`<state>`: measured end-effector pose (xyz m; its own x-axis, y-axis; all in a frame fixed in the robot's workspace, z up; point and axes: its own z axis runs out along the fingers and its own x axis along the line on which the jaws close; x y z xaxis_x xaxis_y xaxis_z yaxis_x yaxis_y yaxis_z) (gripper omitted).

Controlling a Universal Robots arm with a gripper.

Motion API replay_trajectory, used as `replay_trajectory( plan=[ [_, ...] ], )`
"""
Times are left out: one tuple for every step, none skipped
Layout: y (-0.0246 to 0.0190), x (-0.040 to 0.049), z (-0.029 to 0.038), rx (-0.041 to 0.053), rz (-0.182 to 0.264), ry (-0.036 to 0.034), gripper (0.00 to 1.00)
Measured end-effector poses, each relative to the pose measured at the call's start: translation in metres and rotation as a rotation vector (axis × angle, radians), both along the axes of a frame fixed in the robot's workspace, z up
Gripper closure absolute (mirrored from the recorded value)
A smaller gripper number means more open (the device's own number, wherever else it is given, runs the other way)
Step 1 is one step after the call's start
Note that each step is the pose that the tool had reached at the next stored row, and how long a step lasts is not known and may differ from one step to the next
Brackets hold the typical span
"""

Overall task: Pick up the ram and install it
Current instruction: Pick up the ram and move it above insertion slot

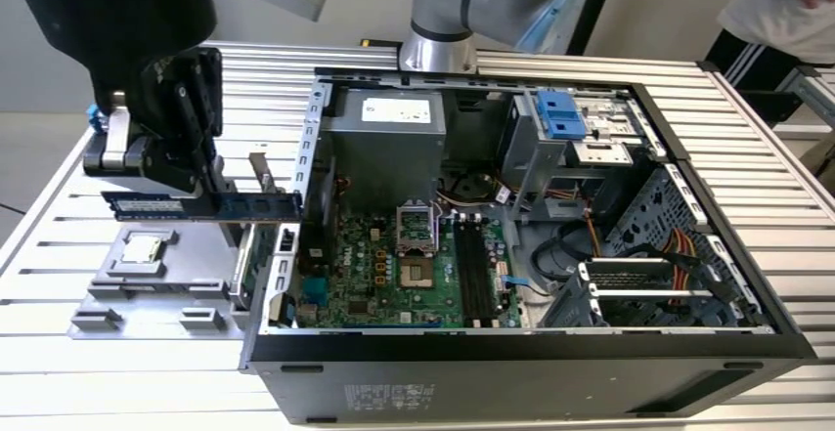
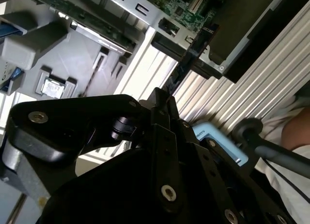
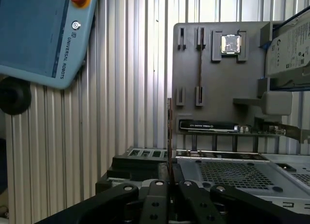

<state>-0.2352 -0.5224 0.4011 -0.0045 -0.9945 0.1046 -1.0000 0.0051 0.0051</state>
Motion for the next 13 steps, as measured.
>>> replay_trajectory(
  plan=[
    [0.0, 0.0013, 0.0, 0.0, 0.0, 0.0, 1.0],
    [0.0, 0.0026, -0.0001, 0.0001, 0.0, -0.0001, 1.0],
    [0.0, 0.004, -0.0001, 0.0001, 0.0, -0.0001, 1.0],
    [0.0, 0.0053, 0.0, 0.0, 0.0, 0.0, 1.0],
    [0.0, 0.0066, 0.0, 0.0001, 0.0, -0.0001, 1.0],
    [0.0, 0.0079, -0.0001, 0.0001, 0.0, -0.0001, 1.0],
    [0.0, 0.0094, -0.0001, 0.0001, 0.0, -0.0001, 1.0],
    [0.0, 0.0106, 0.0, 0.0, 0.0, 0.0, 1.0],
    [0.0, 0.0122, 0.0, 0.0, 0.0, 0.0, 1.0],
    [0.0, 0.0135, -0.0001, 0.0001, 0.0, 0.0, 1.0],
    [0.0, 0.0149, -0.0001, 0.0001, 0.0, 0.0, 1.0],
    [0.0, 0.0163, 0.0, 0.0, 0.0, 0.0001, 1.0],
    [0.0, 0.0178, 0.0, 0.0001, 0.0, 0.0001, 1.0]
  ],
)
